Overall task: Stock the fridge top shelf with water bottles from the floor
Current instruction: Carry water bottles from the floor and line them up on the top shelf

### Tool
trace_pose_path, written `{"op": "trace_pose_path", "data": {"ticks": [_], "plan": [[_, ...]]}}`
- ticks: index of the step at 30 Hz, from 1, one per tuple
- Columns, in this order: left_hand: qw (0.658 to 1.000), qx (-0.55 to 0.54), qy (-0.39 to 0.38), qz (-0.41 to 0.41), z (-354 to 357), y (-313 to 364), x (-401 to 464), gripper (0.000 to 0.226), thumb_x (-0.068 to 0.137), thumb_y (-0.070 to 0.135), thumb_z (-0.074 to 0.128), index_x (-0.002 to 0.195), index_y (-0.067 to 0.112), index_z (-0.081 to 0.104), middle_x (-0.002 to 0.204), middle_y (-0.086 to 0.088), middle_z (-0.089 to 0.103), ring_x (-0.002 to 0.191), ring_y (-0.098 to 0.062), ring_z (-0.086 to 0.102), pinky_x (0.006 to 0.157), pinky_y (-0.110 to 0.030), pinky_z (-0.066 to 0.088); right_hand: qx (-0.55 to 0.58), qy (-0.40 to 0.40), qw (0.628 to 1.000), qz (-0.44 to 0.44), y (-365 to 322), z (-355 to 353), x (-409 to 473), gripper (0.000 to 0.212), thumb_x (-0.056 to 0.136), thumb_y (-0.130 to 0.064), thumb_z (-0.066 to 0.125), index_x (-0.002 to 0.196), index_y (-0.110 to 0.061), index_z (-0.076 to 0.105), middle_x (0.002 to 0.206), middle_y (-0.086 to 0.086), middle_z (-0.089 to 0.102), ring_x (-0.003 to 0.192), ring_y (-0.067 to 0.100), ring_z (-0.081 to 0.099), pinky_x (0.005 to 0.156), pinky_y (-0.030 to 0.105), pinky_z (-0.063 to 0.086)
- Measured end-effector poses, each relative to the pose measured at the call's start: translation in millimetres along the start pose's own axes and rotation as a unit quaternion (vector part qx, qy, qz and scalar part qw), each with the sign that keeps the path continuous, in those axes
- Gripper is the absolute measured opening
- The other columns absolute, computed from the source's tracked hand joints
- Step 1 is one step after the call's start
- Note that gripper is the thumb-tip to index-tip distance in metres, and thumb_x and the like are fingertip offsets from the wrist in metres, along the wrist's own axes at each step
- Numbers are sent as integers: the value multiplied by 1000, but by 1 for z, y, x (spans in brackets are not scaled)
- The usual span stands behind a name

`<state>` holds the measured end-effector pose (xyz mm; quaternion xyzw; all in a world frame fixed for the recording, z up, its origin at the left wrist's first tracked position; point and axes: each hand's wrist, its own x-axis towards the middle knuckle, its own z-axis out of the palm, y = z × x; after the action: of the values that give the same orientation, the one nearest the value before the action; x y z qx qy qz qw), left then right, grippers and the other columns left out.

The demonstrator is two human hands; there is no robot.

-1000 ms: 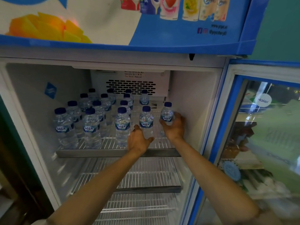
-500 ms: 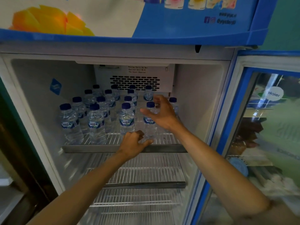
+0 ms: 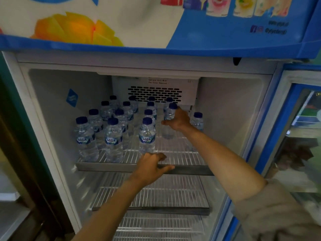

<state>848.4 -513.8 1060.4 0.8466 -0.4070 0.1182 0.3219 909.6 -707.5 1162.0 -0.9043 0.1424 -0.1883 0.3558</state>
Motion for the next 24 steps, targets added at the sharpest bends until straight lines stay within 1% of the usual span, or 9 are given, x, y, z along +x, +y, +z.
{"op": "trace_pose_path", "data": {"ticks": [2, 5, 9, 10, 12, 15, 16, 20, 24], "plan": [[1000, -7, -2, -2, -1, -2, 2, 70, 75, 72, 59, 117, 16, 67, 115, 3, 70, 102, -8, 65, 90, -26, 53, 0, 11, 1000, 21, -1, 5, 15, 99, 69, -39, 89, 147, -10, 35, 145, 14, 48, 131, 31, 47, 106, 40, 44], [1000, -6, -4, 0, 0, -4, 3, 70, 74, 72, 61, 118, 17, 67, 115, 4, 70, 103, -8, 64, 91, -25, 53, 15, 9, 998, 58, 5, 13, 27, 108, 68, -37, 90, 151, -9, 26, 150, 15, 41, 133, 31, 45, 108, 39, 43], [1000, 8, 2, 5, 4, -7, 1, 69, 75, 73, 59, 116, 18, 68, 112, 5, 71, 100, -9, 65, 89, -27, 53, 48, 51, 995, 70, 24, 29, 26, 101, 68, -33, 90, 147, -9, 31, 144, 15, 48, 128, 31, 50, 104, 40, 46], [1000, 9, 5, 6, 4, -7, 2, 69, 75, 73, 59, 116, 18, 68, 112, 5, 71, 100, -9, 65, 89, -27, 53, 48, 49, 995, 70, 27, 32, 23, 102, 68, -32, 90, 147, -8, 31, 143, 14, 49, 128, 31, 51, 104, 40, 46], [1000, 13, 10, 12, 4, -6, 1, 68, 75, 72, 59, 116, 18, 68, 112, 5, 71, 100, -9, 65, 89, -26, 53, 29, 13, 996, 83, 34, 35, 19, 102, 69, -29, 90, 147, -6, 29, 144, 13, 48, 129, 30, 50, 103, 36, 46], [999, 21, 19, 28, 4, -6, 1, 67, 76, 71, 59, 113, 16, 70, 110, 4, 72, 97, -9, 66, 87, -25, 52, -4, -1, 994, 105, 41, 39, 20, 84, 76, -28, 86, 140, -2, 38, 140, 15, 51, 126, 30, 52, 97, 32, 45], [999, 24, 19, 31, 4, -6, 1, 68, 76, 72, 58, 113, 16, 70, 109, 4, 72, 97, -9, 66, 87, -25, 52, -4, 0, 994, 105, 41, 39, 22, 81, 77, -27, 85, 140, -2, 40, 140, 15, 52, 126, 30, 53, 96, 31, 45], [999, 31, 16, 35, 2, -5, 2, 73, 75, 77, 51, 111, 16, 70, 107, 5, 72, 95, -9, 66, 85, -27, 53, 3, -3, 995, 100, 38, 41, 26, 87, 77, -26, 84, 145, -4, 34, 144, 15, 48, 130, 30, 49, 101, 31, 42], [999, 29, 11, 36, 0, -3, 3, 71, 76, 76, 53, 109, 16, 70, 106, 5, 72, 94, -8, 66, 84, -26, 53, 5, 9, 995, 100, 38, 44, 26, 85, 77, -26, 85, 143, -4, 37, 142, 15, 49, 129, 30, 49, 100, 31, 42]]}}
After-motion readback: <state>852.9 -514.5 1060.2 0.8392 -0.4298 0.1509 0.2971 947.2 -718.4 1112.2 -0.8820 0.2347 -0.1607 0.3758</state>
